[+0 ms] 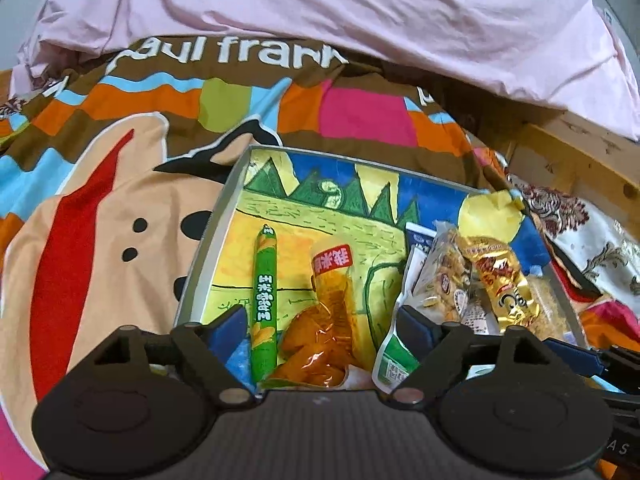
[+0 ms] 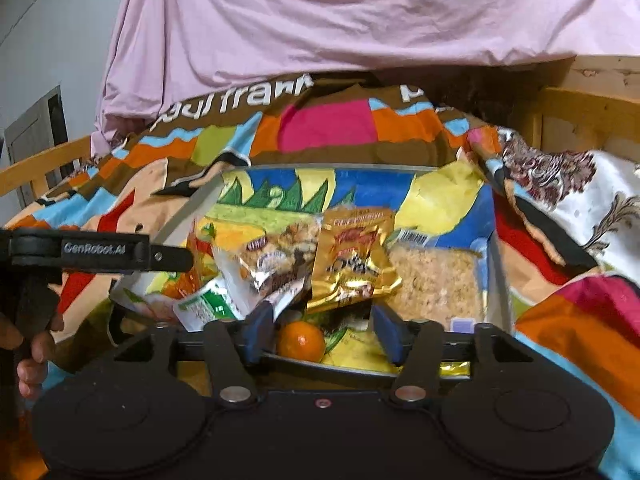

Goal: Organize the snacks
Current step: 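Open both tools inside the tin box to release the snack and orange, then lift both tools up and away from the tin box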

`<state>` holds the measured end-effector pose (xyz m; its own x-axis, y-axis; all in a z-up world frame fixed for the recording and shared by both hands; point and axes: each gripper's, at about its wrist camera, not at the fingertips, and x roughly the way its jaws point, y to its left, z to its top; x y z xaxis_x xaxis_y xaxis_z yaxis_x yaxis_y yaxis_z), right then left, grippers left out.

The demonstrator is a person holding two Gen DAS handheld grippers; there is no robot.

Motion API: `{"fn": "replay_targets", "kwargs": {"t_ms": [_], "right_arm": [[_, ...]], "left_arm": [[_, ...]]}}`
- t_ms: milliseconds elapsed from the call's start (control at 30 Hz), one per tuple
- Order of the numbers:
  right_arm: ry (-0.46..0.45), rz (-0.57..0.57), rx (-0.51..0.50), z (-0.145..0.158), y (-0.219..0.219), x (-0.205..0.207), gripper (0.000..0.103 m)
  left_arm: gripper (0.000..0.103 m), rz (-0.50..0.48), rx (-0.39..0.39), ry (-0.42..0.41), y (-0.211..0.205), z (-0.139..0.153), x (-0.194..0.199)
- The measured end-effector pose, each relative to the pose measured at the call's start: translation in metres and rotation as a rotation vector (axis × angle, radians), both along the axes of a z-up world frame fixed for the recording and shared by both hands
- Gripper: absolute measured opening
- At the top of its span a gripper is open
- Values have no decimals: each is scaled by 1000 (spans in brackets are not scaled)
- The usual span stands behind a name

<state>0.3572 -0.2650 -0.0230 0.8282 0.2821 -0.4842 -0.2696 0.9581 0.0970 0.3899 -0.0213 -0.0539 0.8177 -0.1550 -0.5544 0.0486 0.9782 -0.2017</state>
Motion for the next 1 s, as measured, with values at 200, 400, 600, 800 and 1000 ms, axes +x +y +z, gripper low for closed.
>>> {"fn": "replay_targets", "kwargs": {"t_ms": [200,400,600,800,1000], "right_arm": [[-61,-19,-3,25,-5,-17,75],[-136,-23,31,55,-6,-43,86],[-206,-41,72,84,-9,-79,95],[-227,-54,134,101,-16,-113,99],[-232,-71,141,108,-21,-146,102]], "left_arm": [[98,44,-31,-46,8,14,-22],[102,71,-19,-119,12,40,-53],[102,99,26,-231,7,70,-97],[102,100,73,-295,2,92,-137],[103,97,83,-315,1,102,-174]]}}
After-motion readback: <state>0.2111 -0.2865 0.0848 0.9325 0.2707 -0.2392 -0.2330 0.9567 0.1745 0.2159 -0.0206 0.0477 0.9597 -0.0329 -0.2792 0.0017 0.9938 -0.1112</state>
